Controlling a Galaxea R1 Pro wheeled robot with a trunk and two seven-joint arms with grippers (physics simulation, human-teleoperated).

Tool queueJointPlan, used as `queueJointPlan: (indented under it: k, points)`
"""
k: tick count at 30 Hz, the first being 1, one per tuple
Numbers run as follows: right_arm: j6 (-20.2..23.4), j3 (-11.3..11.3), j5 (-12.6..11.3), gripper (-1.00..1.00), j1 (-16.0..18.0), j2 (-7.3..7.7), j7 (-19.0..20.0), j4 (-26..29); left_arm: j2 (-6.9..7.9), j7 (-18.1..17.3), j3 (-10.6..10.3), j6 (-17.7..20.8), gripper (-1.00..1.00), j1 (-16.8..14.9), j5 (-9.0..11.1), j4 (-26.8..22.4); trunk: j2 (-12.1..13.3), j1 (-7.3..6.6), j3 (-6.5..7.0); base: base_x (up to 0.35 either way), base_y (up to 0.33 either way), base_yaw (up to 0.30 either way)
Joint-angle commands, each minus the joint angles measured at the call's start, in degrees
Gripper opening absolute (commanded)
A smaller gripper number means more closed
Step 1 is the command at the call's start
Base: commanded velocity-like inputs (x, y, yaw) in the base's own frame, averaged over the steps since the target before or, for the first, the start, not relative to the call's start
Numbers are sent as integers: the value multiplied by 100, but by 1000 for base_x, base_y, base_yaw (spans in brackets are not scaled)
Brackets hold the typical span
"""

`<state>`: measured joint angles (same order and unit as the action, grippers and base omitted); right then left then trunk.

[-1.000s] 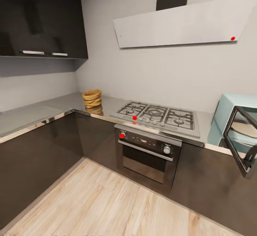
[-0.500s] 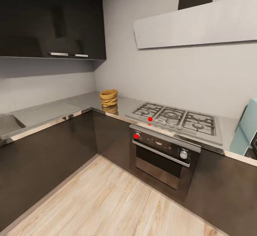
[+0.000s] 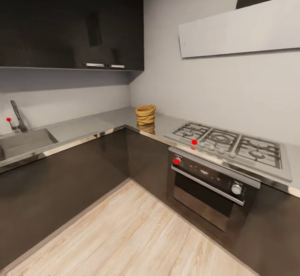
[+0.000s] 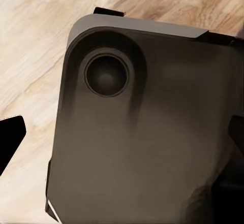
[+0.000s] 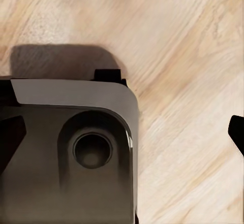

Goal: In the kitchen, take the popcorn bag from the countertop, put it into the microwave, and heat it until the popcorn is cooked so the cooked popcorn ends up inside the bag.

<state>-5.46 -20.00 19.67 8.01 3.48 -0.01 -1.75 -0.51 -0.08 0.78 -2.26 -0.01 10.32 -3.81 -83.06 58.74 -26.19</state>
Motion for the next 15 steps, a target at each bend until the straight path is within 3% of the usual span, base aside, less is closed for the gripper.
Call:
queueJointPlan:
  k: [1,7,15]
  points:
    - [-34,-48,46,100,7,4,3,-19,-2,-1,7,-12,100,0,37,-4,-3,0,-3,0,0,279]
    - [-34,-48,53,100,7,1,19,-19,-2,0,10,-12,100,1,40,-6,-3,0,8,0,0,263]
    - [-63,-48,46,100,7,66,34,-9,11,-1,10,-1,100,1,31,-5,-3,0,9,210,121,36]
